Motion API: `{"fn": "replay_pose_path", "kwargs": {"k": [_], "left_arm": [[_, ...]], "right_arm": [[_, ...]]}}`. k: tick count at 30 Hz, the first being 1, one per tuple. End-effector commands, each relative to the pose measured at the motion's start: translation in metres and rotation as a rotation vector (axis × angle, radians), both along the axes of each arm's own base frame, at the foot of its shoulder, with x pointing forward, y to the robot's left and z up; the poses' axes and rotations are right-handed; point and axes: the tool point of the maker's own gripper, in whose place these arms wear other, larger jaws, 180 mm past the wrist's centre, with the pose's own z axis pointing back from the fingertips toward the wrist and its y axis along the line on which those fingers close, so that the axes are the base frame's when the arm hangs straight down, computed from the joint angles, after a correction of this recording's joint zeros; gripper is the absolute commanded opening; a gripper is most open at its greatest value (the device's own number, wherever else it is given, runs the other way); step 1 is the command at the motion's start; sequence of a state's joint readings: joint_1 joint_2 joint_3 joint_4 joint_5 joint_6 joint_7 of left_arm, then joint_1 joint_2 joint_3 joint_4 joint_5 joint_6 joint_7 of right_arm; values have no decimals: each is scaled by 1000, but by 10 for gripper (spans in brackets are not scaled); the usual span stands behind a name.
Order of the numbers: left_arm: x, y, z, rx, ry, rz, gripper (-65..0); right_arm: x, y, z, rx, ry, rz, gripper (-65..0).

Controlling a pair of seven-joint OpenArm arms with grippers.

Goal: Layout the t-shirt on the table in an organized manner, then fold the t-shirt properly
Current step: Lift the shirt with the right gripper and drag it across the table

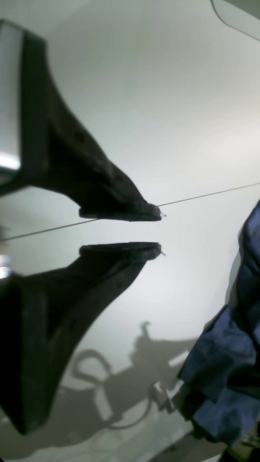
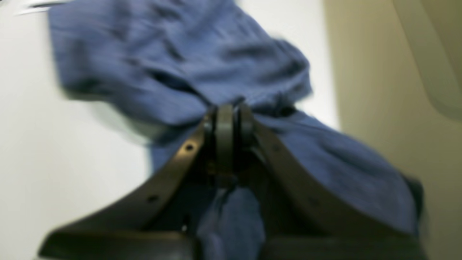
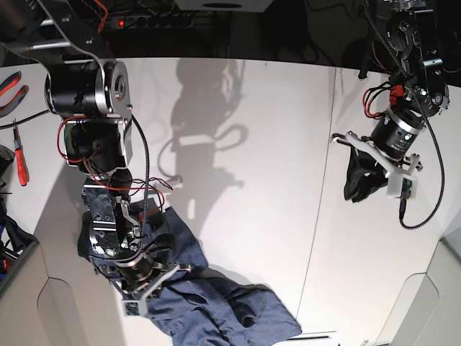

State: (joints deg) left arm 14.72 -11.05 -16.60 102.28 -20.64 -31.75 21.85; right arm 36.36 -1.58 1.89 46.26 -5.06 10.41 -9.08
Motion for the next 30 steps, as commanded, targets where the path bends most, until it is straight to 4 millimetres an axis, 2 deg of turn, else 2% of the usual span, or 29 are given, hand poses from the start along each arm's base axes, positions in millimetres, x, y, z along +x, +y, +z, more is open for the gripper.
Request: {"fn": "replay_pose_path", "kwargs": {"k": [1, 3, 6, 9, 11, 13, 16, 19, 22, 25, 28, 30], "left_arm": [[6, 1, 16, -8, -56, -4, -512], [7, 3, 16, -8, -56, 7, -512], [9, 5, 17, 0, -60, 19, -512], [12, 6, 18, 18, -63, 18, -512], [11, 7, 18, 23, -62, 18, -512], [11, 10, 16, 38, -49, 14, -512], [10, 17, 17, 67, -43, 7, -512], [12, 23, 19, 89, -47, 6, -512], [13, 24, 20, 85, -49, 16, -512], [12, 24, 20, 83, -48, 16, -512], [12, 24, 17, 87, -33, 16, -512], [11, 25, 16, 89, -27, 16, -512]], "right_arm": [[10, 20, 40, 3, -98, 75, -650], [-8, 51, 55, -33, -105, 204, -650], [-47, 93, 72, -99, -74, 384, -650], [-96, 119, 76, -200, 13, 545, -650], [-125, 124, 72, -255, 32, 615, -650], [-151, 125, 60, -281, 48, 658, -650], [-196, 128, 34, -268, 109, 737, -650], [-231, 132, 18, -213, 163, 799, -650], [-244, 135, 17, -183, 173, 816, -650], [-247, 145, 33, -117, 135, 840, -650], [-240, 153, 54, -86, 60, 848, -650], [-220, 149, 67, -138, -2, 812, -650]]}}
